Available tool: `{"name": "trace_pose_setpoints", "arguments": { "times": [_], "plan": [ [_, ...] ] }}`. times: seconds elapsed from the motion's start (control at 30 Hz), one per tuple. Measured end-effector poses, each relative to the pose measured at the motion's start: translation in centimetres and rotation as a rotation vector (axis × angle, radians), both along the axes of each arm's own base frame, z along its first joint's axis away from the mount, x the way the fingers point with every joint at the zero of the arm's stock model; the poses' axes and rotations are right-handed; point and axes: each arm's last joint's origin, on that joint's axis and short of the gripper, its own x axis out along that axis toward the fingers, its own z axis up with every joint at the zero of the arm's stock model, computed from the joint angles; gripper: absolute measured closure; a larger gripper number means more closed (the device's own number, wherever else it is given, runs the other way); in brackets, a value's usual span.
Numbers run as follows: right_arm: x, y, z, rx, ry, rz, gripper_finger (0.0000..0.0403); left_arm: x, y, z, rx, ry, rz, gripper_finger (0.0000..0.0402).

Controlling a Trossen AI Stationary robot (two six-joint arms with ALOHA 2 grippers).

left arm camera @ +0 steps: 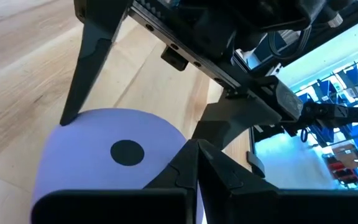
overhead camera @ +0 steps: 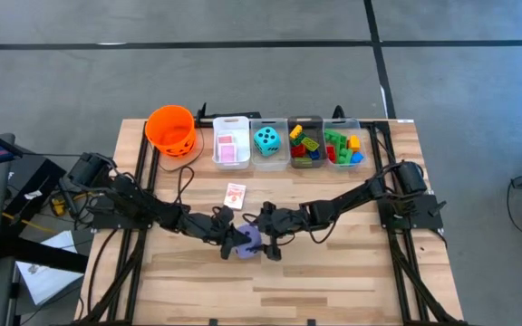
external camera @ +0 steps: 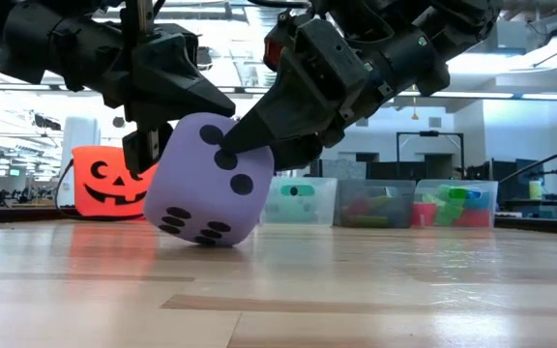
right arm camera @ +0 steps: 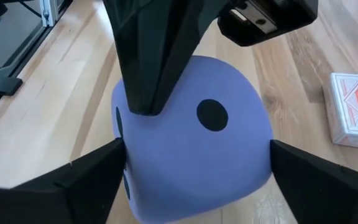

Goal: Pick & Place Toys
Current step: Put the violet dice into the left transparent bin

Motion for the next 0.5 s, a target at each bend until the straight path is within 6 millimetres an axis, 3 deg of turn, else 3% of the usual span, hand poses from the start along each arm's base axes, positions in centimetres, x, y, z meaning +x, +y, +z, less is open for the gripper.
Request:
{"name": "trace_pose_setpoints", "arguments": {
  "times": [0.27, 0.37, 0.5],
  "plan": [
    [-0.1, 0.1, -0.1, 0.033, 0.011, -0.014, 0.0132, 0.1, 0.1, 0.3, 0.001, -0.026, -0.013, 0.0402],
    [0.0, 0.1, -0.1, 0.061, 0.01, -0.033, 0.0137, -0.1, 0.6, 1.6, 0.002, -0.075, -0.011, 0.0402],
    [0.0, 0.1, 0.2, 0.09, -0.001, -0.051, 0.0139, -0.9, 1.5, 4.9, 0.038, -0.204, -0.005, 0.0401]
  ]
}}
